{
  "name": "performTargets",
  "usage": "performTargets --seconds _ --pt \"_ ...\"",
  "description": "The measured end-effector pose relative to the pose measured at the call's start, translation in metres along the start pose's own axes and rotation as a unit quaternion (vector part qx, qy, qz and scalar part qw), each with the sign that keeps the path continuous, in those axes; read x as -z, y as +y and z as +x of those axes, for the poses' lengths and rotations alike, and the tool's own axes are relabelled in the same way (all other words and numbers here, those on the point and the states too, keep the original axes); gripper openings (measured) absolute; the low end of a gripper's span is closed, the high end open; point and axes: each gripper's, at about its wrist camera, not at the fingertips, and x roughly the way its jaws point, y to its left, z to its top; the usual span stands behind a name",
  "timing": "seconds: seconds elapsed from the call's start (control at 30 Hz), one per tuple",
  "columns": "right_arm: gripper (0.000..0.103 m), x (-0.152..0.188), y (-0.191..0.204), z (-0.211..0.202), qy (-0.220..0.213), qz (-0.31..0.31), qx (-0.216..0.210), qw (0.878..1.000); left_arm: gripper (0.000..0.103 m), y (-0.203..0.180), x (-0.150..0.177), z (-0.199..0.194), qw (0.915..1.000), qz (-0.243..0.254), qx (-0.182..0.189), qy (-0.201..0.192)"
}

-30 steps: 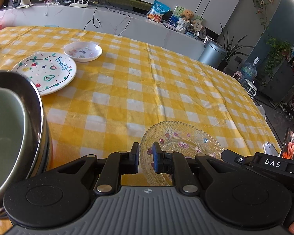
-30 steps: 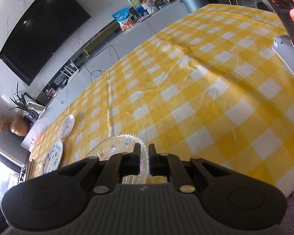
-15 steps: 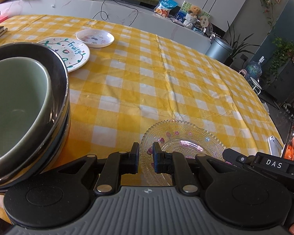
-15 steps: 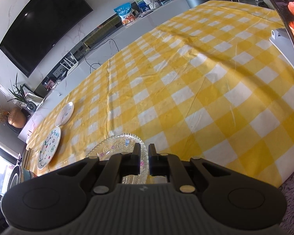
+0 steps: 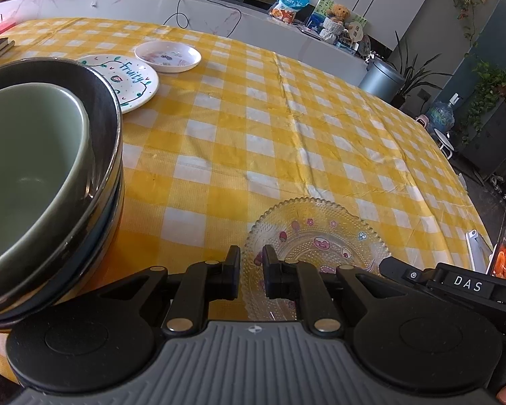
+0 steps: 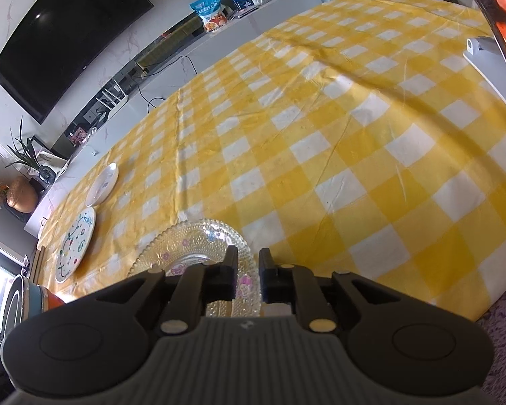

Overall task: Organize plates and bowls
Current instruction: 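Lift the glass plate with both grippers and carry it beside the bowl stack, then lower the glass plate onto the tablecloth and open both grippers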

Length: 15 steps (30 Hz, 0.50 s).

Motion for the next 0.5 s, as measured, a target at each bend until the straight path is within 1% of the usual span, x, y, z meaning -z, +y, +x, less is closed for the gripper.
performTargets --seconds 0.23,0.27,0.3,0.37,0.4,0.43,0.5 --pt "0.014 0.001 0.003 0.0 -0.002 -0.008 0.005 1.0 0.016 -0.007 0.0 0.001 0.9997 0.02 -0.015 0.004" --pt "0.014 0.001 0.005 0.0 -0.005 -0.013 0.009 1.0 0.017 -0.008 0.0 0.0 0.9997 0.021 -0.016 0.003" --pt "0.015 0.001 0.007 -0.001 -0.009 -0.02 0.012 1.0 0.02 -0.008 0.0 0.0 0.9997 0.022 -0.014 0.002" --pt "0.023 0.001 0.011 -0.004 -0.019 -0.035 0.017 0.999 0.026 -0.009 0.0 -0.001 0.9997 0.023 -0.012 0.0" --pt "0.032 0.001 0.014 -0.005 -0.026 -0.043 0.02 0.999 0.029 -0.01 0.0 -0.001 0.9996 0.024 -0.012 -0.001" --pt "0.035 0.0 0.016 -0.007 -0.032 -0.05 0.023 0.998 0.032 -0.011 0.0 -0.002 0.9996 0.026 -0.011 -0.004" --pt "0.036 0.0 0.02 -0.01 -0.042 -0.064 0.03 0.997 0.038 -0.014 -0.001 -0.005 0.9994 0.032 -0.011 -0.012"
